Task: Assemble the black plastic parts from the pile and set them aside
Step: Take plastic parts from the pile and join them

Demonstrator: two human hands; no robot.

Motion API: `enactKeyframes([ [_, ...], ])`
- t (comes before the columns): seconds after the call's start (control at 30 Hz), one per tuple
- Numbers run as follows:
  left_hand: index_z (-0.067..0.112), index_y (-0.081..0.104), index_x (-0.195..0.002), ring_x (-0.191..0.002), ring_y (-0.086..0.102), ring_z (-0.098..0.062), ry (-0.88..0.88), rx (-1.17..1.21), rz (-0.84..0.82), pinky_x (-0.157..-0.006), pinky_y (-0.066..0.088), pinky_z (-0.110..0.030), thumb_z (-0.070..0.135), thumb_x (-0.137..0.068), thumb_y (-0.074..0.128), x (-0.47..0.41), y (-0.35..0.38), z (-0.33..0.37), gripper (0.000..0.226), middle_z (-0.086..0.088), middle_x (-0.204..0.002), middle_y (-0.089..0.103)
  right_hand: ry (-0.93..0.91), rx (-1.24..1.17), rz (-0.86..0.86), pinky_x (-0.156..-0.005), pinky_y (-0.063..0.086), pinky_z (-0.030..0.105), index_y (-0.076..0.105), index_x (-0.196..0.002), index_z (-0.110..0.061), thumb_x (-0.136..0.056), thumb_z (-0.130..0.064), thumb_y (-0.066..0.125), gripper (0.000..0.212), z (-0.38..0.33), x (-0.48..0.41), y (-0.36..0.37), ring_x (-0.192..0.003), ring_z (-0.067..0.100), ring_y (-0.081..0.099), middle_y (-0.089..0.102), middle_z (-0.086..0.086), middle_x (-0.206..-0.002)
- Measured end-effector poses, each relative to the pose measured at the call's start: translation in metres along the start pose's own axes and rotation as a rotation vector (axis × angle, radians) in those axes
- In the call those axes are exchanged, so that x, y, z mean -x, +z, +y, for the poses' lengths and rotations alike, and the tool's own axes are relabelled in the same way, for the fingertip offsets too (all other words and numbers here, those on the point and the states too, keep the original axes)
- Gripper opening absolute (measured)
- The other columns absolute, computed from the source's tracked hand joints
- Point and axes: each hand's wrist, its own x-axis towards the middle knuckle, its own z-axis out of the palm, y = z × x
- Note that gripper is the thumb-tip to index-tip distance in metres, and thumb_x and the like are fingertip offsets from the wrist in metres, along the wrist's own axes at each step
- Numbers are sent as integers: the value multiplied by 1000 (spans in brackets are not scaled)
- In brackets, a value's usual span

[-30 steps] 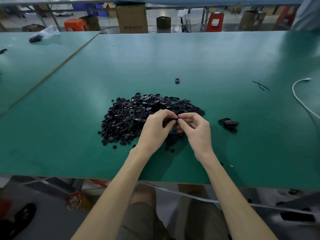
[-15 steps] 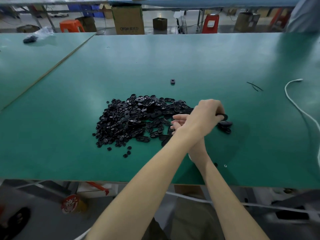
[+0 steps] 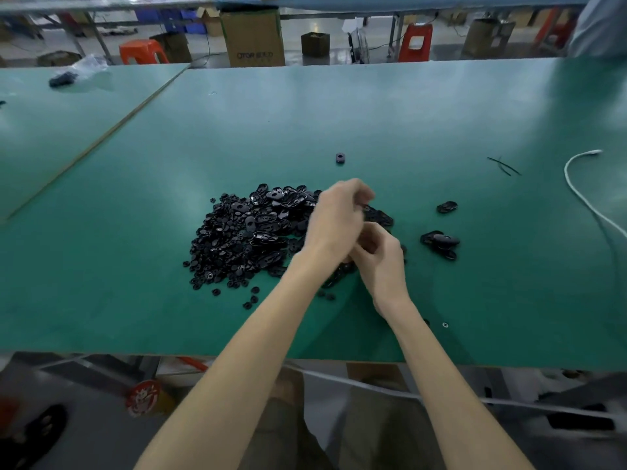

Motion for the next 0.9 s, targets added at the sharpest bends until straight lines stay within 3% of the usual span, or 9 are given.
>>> enactKeyframes([
  [0.1, 11, 73, -109, -109, 66, -23, -172, -244, -31, -100, 52, -39, 0, -91, 66, 0, -26, -32, 22, -8, -114, 71, 6, -41, 22, -70, 59, 27, 73, -102, -21, -96, -1, 68, 21, -1, 1, 2, -80, 14, 74, 77, -3, -90],
  [0.17, 11, 71, -110, -114, 61, -28, -236, -395, -71, -101, 49, -41, 13, -90, 75, 4, -35, -46, 20, -11, -118, 67, 23, -74, 32, -68, 58, 26, 72, -103, -17, -96, 0, 68, 19, 0, 1, 3, -81, 15, 74, 76, 1, -92],
  [0.27, 14, 71, -110, -117, 59, -29, -235, -473, -77, -102, 46, -42, 27, -92, 76, 11, -36, -56, 23, -10, -119, 67, 40, -95, 34, -66, 56, 23, 72, -102, -16, -96, 1, 67, 19, 0, 0, 3, -79, 14, 74, 75, 3, -91],
  [0.37, 21, 73, -109, -116, 58, -27, -155, -520, -7, -103, 35, -40, 25, -95, 73, 17, -32, -58, 15, -4, -116, 68, 45, -108, 35, -66, 56, 23, 72, -101, -16, -96, 1, 67, 19, 0, 0, 2, -78, 13, 73, 75, 5, -92],
  [0.43, 23, 74, -106, -110, 58, -23, -113, -458, 41, -101, 30, -38, 23, -95, 72, 21, -31, -59, 11, -2, -110, 67, 43, -108, 36, -65, 56, 23, 72, -101, -16, -96, 1, 67, 18, -1, 0, 2, -76, 13, 72, 75, 5, -92],
  [0.5, 21, 74, -103, -101, 63, -19, -55, -327, 50, -103, 40, -39, 21, -94, 74, 24, -31, -57, 9, 1, -102, 69, 30, -96, 30, -65, 55, 22, 73, -102, -17, -97, -5, 69, 14, -1, 0, 2, -73, 12, 70, 76, 3, -92],
  [0.63, 17, 75, -100, -84, 63, -12, 124, -142, -28, -82, 52, -28, 15, -91, 76, 31, -30, -51, 10, 6, -93, 66, 0, -63, 10, -63, 54, 21, 74, -104, -19, -101, -20, 70, 6, 0, 0, 2, -72, 11, 70, 78, -2, -87],
  [0.8, 19, 72, -107, -93, 64, -12, 242, -104, -80, -92, 50, -36, 11, -89, 76, 38, -31, -55, 20, 9, -98, 68, -2, -30, -29, -61, 56, 28, 75, -101, -22, -105, -28, 64, 13, 2, -1, 2, -66, 17, 69, 75, 0, -78],
  [0.9, 23, 70, -112, -91, 61, -4, 219, -57, -91, -83, 45, -19, 23, -87, 82, 40, -41, -59, 27, 9, -102, 66, -3, -66, -22, -62, 55, 29, 75, -100, -23, -102, -25, 68, 8, 2, -1, 1, -63, 16, 68, 76, 0, -81],
])
